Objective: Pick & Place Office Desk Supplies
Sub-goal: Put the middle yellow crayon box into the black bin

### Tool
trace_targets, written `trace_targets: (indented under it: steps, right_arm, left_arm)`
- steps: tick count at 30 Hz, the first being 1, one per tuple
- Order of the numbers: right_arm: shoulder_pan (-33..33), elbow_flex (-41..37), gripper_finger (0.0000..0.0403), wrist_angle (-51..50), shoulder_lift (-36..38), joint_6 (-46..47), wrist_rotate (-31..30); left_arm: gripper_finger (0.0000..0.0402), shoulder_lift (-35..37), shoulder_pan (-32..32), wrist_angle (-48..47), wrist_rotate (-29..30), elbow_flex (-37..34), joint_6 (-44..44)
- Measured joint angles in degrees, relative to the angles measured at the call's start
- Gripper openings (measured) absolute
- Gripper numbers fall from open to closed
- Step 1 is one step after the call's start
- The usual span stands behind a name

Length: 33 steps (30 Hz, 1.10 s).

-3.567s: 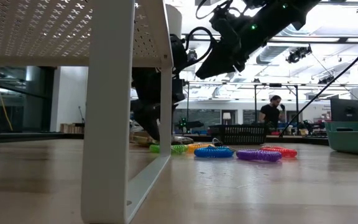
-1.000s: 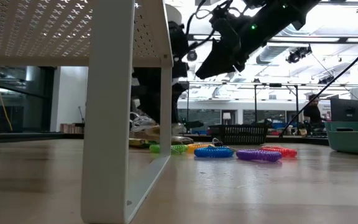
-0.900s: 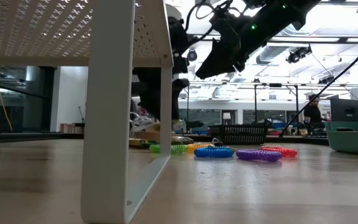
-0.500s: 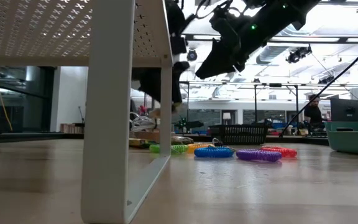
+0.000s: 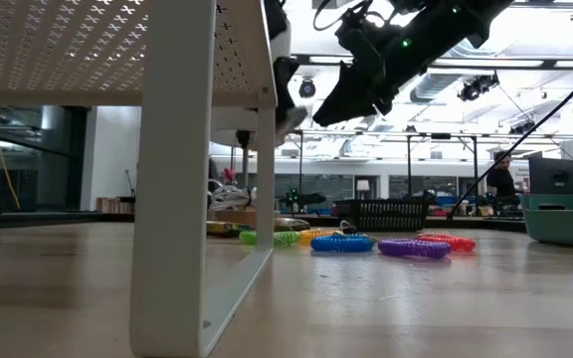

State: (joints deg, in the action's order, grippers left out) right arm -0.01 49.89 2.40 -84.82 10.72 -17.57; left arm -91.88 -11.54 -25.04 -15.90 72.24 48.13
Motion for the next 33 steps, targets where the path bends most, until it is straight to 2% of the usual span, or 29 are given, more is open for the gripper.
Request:
trace_targets:
  steps: [5,8,15,21,33]
  right_arm:
    - [0.0,0.0,0.0093,0.0,0.0,0.0,-0.02]
    - [0.0,0.0,0.0093,0.0,0.0,0.0,0.01]
    - [0.0,0.0,0.0093,0.0,0.0,0.0,0.01]
    - [0.0,0.0,0.0093,0.01,0.0,0.0,0.01]
    - [0.0,0.0,0.0093,0.0,0.0,0.0,0.15]
  left_arm:
    - [0.0128,2.35,-1.55,-0.27,-8.94,0.01,2.2]
    - [0.0128,3.58,-2.12,-0.2,-11.93,0.03,3.7]
    - [0.0128,4.77,-2.14,2.81,-13.43,0.03,2.21]
    - [0.0128,4.77,-1.62,7.41,-18.13,0.03,1.01]
    - [0.0128,4.75,-0.67,18.31,-16.37,0.03,-4.51]
